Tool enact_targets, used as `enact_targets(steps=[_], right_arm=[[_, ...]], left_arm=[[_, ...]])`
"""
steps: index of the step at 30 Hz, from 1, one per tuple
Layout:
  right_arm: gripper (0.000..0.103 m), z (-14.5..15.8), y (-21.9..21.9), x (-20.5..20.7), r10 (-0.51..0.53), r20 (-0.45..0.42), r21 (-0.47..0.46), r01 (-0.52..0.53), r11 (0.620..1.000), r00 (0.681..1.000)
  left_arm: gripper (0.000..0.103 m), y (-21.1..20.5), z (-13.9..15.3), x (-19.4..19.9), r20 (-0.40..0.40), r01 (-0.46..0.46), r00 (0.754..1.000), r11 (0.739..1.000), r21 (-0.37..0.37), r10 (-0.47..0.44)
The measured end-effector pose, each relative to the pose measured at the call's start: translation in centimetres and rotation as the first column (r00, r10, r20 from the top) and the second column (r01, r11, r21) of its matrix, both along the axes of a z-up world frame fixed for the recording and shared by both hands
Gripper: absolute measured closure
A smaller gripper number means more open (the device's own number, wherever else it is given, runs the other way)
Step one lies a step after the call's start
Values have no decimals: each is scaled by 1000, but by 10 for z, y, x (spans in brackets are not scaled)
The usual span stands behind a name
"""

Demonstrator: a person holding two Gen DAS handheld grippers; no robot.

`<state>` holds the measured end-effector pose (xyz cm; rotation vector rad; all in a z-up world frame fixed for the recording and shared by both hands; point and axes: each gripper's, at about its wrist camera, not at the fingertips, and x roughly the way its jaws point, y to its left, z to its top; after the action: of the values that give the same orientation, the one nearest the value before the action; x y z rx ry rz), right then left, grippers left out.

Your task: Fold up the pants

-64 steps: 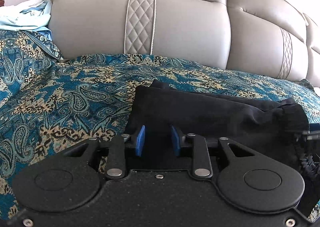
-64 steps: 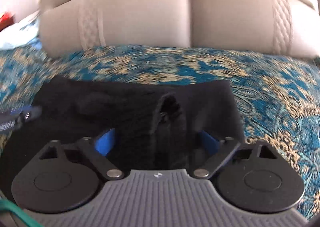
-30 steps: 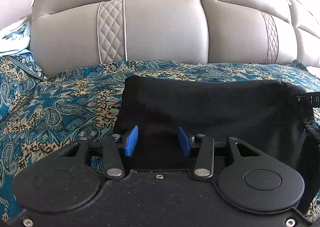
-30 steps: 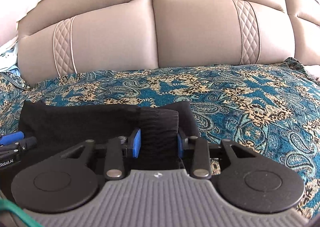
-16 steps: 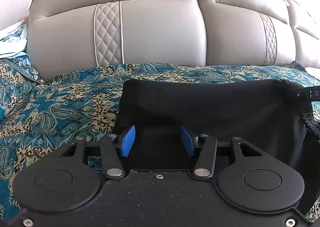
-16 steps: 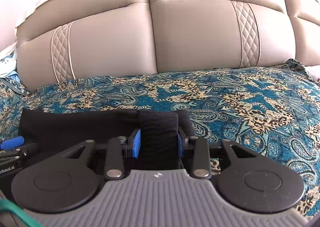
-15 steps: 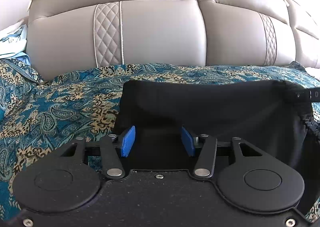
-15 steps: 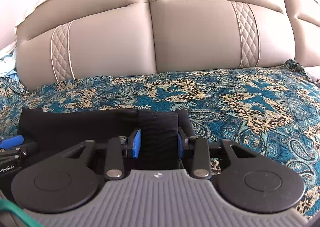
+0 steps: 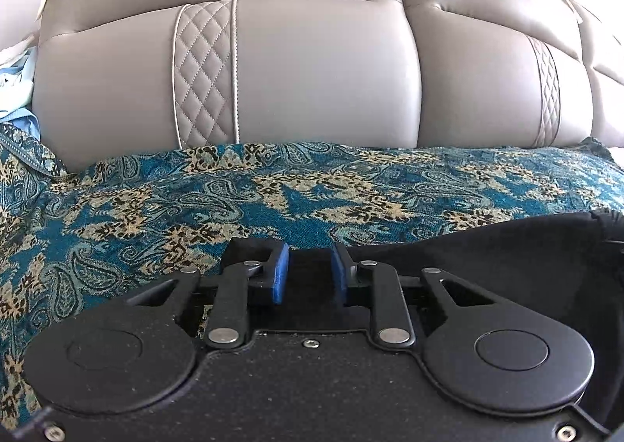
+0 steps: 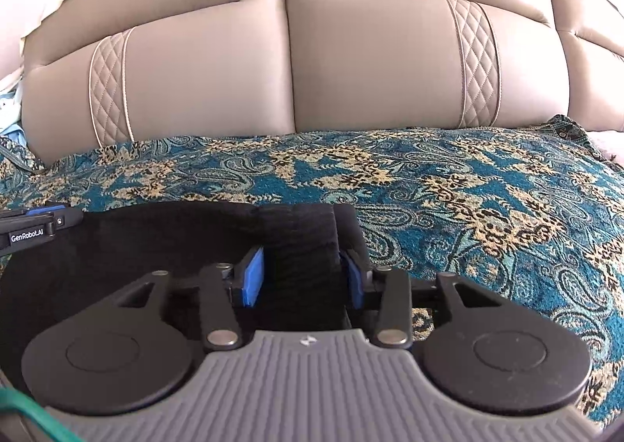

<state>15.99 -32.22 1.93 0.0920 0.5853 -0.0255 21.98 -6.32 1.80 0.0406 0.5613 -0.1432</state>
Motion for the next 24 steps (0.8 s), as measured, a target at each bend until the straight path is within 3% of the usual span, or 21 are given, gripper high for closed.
enact_targets(steps=[5, 10, 24], right_arm=[[38, 0, -4, -1, 4, -6, 16, -4, 1000, 1000], [28, 1, -5, -6, 17, 4, 42, -17, 999, 1000], [8, 3, -1, -30, 74, 20, -33, -73, 997, 997]], left_arm=[[79, -3, 1, -2, -7, -1, 1000, 1000, 19, 1], [57, -8, 10, -15, -26, 16, 1000, 1000, 23, -15], [34, -13, 10, -91, -85, 43, 996, 995, 94, -35]])
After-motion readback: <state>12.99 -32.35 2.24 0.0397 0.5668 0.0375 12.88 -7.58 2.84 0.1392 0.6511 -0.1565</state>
